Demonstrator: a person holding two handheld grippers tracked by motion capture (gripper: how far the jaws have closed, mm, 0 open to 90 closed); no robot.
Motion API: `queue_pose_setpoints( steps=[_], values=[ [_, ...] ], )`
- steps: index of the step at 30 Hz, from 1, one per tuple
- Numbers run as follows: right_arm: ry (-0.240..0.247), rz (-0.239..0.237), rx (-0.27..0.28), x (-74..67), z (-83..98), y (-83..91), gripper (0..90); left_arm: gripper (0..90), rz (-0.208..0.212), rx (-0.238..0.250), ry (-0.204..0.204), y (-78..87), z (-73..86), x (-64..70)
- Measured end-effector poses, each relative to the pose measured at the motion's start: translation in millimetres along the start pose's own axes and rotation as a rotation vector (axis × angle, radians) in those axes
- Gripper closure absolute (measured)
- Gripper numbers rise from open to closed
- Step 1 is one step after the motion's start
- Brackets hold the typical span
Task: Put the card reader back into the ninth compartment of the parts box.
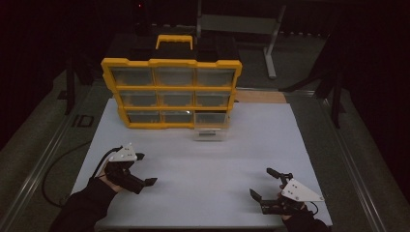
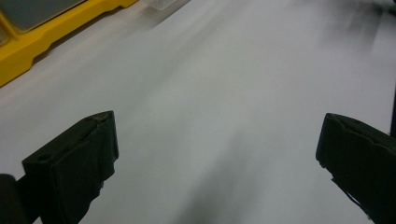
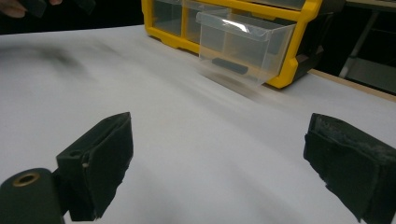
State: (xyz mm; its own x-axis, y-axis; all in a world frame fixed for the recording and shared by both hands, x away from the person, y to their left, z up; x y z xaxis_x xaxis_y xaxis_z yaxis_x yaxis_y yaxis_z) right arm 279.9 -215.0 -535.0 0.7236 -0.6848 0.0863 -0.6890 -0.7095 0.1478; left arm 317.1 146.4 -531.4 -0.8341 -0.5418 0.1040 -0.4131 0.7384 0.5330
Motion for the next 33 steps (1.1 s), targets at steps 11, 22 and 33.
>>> queue_pose_setpoints(
  steps=[11,22,33],
  values=[
    [-0.002,0.0,-0.002,-0.3,0.2,0.0,8.4,0.4,-0.05,0.066,0.044,3.5,26.0,0.0],
    [0.002,0.001,-0.007,-0.2,1.0,-0.4,8.4,0.4,-0.138,0.087,0.051,6.4,46.0,-0.9],
    [-0.003,0.001,-0.001,-1.0,0.0,-0.1,8.4,0.4,-0.238,0.089,0.058,7.9,54.2,-9.0]
  ],
)
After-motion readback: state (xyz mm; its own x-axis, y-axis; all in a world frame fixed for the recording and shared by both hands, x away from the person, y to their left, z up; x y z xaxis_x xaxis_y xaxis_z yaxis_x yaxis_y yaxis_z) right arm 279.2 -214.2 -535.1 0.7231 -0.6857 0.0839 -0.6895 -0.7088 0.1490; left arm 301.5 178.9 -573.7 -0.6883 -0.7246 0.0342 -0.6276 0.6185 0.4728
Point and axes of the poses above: each handheld gripper's, and its own axes: y roughly backward along the jaws, z roughly out of its underside, x roughly to its right, the point moved 10 cm from there along -y, roughly forward along the jaws, and after that the axes turned 8 degrees about x, right-handed, at the moved point
